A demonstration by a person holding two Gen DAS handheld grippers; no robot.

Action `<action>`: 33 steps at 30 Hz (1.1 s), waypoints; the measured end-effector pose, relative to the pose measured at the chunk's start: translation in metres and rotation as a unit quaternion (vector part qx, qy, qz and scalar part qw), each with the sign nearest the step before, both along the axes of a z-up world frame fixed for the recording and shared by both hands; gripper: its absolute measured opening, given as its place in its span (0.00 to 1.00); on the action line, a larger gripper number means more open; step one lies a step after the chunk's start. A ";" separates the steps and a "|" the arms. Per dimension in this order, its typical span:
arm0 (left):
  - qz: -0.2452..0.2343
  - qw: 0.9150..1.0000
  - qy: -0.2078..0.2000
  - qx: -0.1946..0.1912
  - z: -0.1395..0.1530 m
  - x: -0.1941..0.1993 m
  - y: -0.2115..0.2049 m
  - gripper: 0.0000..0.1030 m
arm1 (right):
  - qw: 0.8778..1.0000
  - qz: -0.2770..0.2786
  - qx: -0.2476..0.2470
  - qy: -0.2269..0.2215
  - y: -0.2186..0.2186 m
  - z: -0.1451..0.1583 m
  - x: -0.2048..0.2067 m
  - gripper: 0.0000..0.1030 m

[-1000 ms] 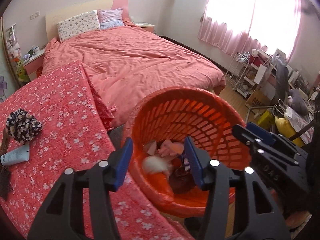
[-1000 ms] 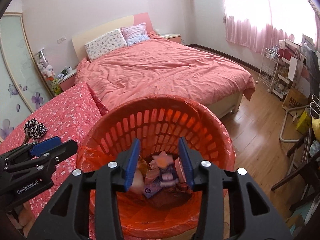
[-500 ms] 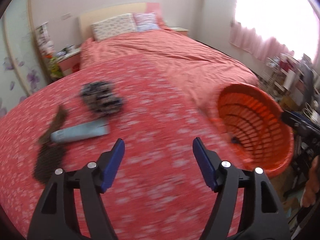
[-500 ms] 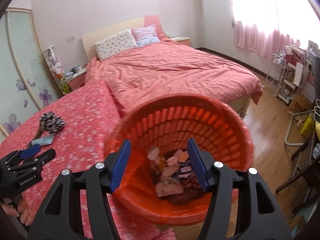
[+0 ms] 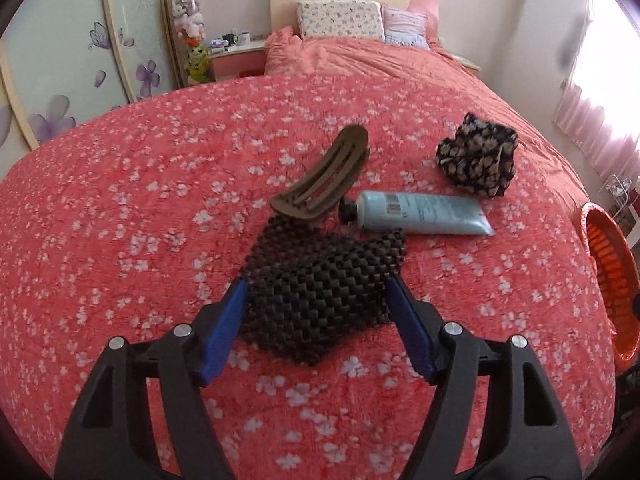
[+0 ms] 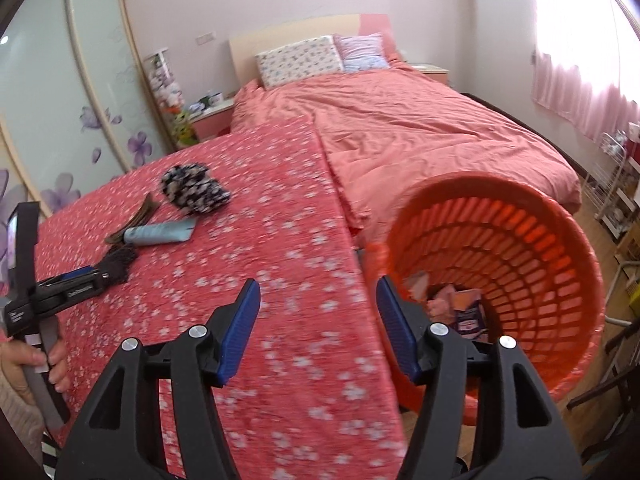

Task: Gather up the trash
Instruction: 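Move both open tools back to the remaining items on the bed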

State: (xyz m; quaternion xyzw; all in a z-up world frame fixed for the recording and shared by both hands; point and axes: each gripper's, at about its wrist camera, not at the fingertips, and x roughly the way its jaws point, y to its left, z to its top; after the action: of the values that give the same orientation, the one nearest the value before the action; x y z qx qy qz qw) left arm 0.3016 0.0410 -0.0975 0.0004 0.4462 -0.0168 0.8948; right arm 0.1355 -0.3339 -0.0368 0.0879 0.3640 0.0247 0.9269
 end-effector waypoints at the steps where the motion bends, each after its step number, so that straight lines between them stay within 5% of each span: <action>1: -0.004 1.000 -0.004 0.007 0.000 0.001 -0.002 0.68 | 1.000 0.003 -0.001 0.000 0.004 0.000 0.000 0.59; 2: -0.008 1.000 -0.005 0.014 0.000 0.002 -0.004 0.67 | 1.000 0.009 -0.002 0.001 0.009 0.001 0.002 0.59; 6: -0.021 1.000 -0.015 0.011 0.003 -0.001 -0.008 0.33 | 1.000 0.025 -0.003 0.003 0.028 0.001 0.007 0.59; 10: -0.011 1.000 -0.020 0.019 0.007 -0.011 0.007 0.21 | 0.999 0.040 -0.003 0.007 0.049 -0.003 0.015 0.59; 16: 0.036 0.998 -0.030 0.051 0.013 -0.022 0.053 0.18 | 0.998 0.069 -0.006 0.013 0.086 -0.008 0.031 0.59; 19: 0.060 0.997 -0.017 0.036 0.007 -0.018 0.076 0.22 | 0.996 0.080 0.014 0.026 0.100 -0.012 0.045 0.58; 33: 0.057 0.998 -0.017 0.026 0.001 -0.020 0.087 0.26 | 0.995 0.077 0.046 0.052 0.164 -0.011 0.103 0.48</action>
State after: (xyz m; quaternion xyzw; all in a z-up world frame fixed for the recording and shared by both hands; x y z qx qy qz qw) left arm 0.2816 0.1281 -0.0964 -0.0010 0.4305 0.0460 0.9014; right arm 0.2389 -0.1701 -0.0477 0.1034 0.4154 0.1076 0.8973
